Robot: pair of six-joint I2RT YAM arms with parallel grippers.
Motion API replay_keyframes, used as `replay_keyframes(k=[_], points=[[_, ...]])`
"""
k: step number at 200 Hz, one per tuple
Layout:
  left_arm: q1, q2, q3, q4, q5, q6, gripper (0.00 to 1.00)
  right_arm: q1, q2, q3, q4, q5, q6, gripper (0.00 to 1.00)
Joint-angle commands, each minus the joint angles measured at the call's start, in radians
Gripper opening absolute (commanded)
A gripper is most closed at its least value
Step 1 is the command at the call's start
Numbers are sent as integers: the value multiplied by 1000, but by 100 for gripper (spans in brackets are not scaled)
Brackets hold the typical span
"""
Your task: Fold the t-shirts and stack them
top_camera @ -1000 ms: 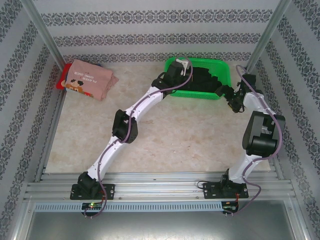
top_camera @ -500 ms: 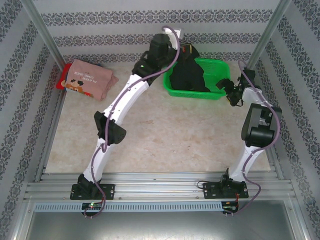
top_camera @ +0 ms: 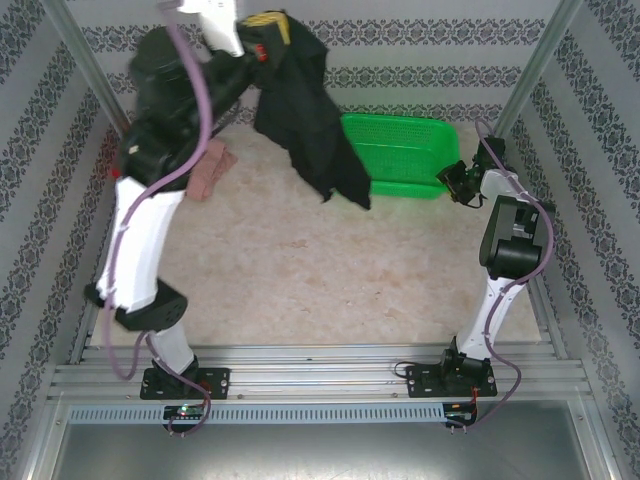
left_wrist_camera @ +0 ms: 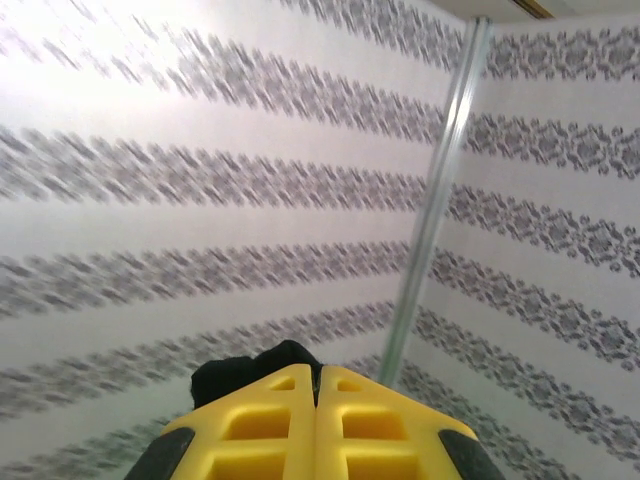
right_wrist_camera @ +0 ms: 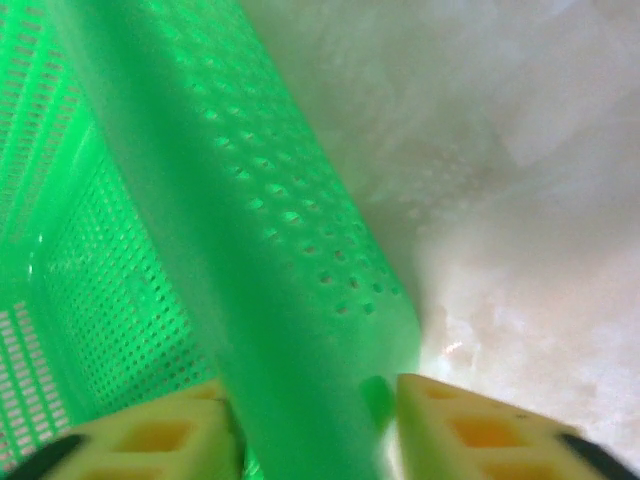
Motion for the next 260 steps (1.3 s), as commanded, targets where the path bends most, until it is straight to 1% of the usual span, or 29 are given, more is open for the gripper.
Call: replay_keyframes(k=[1,5,17,32,48,62,81,96,116,128,149,161,183,202,211,233,260], points=[[-3,-131,-151,-61,-159,143,0,7,-51,-36,-17,21,38,20],[-4,-161,-199,-49,-181,155,0,5,-63,-54,-17,30,50,16],[0,-255,-347,-5,-251,189,0,3,-103,-119,0,46,98,8],[21,-344,-484,32,-282,194,0,-4,-166,-205,20,64,168,0],[58,-400,-591,55,-263,160,0,-7,-255,-303,19,113,251,0],[68,-411,-646,56,-245,153,0,-12,-350,-409,38,177,349,0],[76,-408,-718,82,-224,148,0,-29,-493,-569,100,263,541,0],[89,-402,-766,124,-181,122,0,-33,-575,-659,127,335,701,0],[105,-385,-817,178,-114,66,0,-9,-658,-761,188,454,904,0],[108,-365,-830,191,-84,44,0,13,-690,-801,213,546,1006,0],[108,-344,-851,214,-48,19,0,39,-694,-804,229,641,1098,0],[108,-337,-862,222,-33,8,0,46,-675,-797,233,652,1145,0],[106,-324,-887,230,-4,-14,0,73,-637,-821,293,706,1295,0],[105,-317,-913,230,19,-31,0,88,-599,-814,317,737,1368,0],[104,-316,-927,232,23,-39,0,91,-582,-806,330,753,1384,0],[99,-311,-958,229,39,-55,0,94,-522,-749,322,747,1393,0],[86,-303,-1018,268,83,-82,0,101,-457,-702,315,748,1455,0]])
